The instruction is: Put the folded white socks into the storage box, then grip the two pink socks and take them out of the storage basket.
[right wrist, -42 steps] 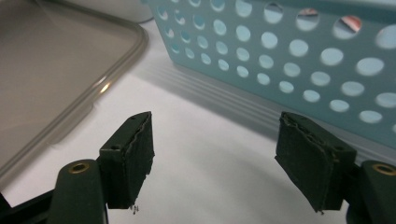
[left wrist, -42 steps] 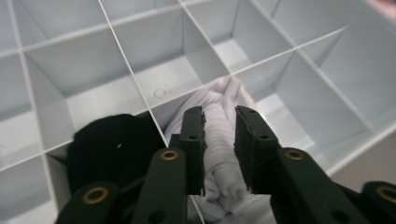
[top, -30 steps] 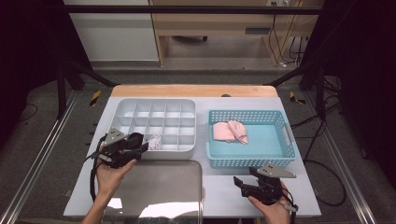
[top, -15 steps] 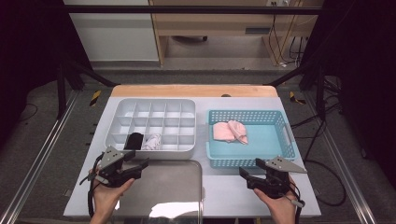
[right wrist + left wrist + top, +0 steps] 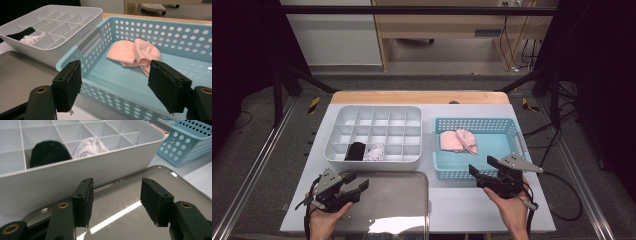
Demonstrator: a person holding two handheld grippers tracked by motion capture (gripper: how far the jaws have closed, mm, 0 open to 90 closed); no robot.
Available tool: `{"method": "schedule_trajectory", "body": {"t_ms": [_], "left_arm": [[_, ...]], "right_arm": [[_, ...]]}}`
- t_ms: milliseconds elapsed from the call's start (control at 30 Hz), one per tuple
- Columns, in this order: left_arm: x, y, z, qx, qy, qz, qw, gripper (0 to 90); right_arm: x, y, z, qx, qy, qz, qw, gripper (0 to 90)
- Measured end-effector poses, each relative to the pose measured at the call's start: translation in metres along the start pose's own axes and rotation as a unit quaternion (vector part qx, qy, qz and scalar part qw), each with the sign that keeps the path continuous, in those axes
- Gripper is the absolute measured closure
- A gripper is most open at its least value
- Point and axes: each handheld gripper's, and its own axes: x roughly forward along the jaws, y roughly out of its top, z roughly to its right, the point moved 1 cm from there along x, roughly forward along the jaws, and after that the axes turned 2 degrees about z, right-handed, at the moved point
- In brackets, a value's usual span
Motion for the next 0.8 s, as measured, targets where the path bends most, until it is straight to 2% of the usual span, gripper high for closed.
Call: {"method": "schedule_trajectory", "body": {"t_ms": [33, 133, 267, 567, 800], "left_arm": [[0.0, -0.001, -0.002, -0.007, 0.003, -0.002, 1.0, 44.3], [-0.001, -0.003, -0.006, -0.01, 0.011, -0.002, 0.9999, 46.7], [-0.003, -0.006, -0.01, -0.02, 0.007, -0.003, 0.9998, 47.6], [-0.004, -0.01, -0.013, -0.029, 0.006, -0.012, 0.9995, 42.5], [-0.003, -0.011, -0.015, -0.032, 0.012, -0.013, 0.9993, 41.3]], "right_arm": [[0.002, 0.002, 0.0, 0.0, -0.001, 0.0, 1.0, 27.0], [0.006, 0.008, 0.002, 0.001, -0.003, 0.001, 1.0, 27.0], [0.011, 0.016, 0.005, -0.001, -0.008, 0.003, 1.0, 26.8], [0.021, 0.032, 0.005, -0.011, -0.014, 0.004, 0.9998, 27.2], [0.033, 0.045, 0.005, -0.009, -0.014, 0.01, 0.9998, 27.9]]}}
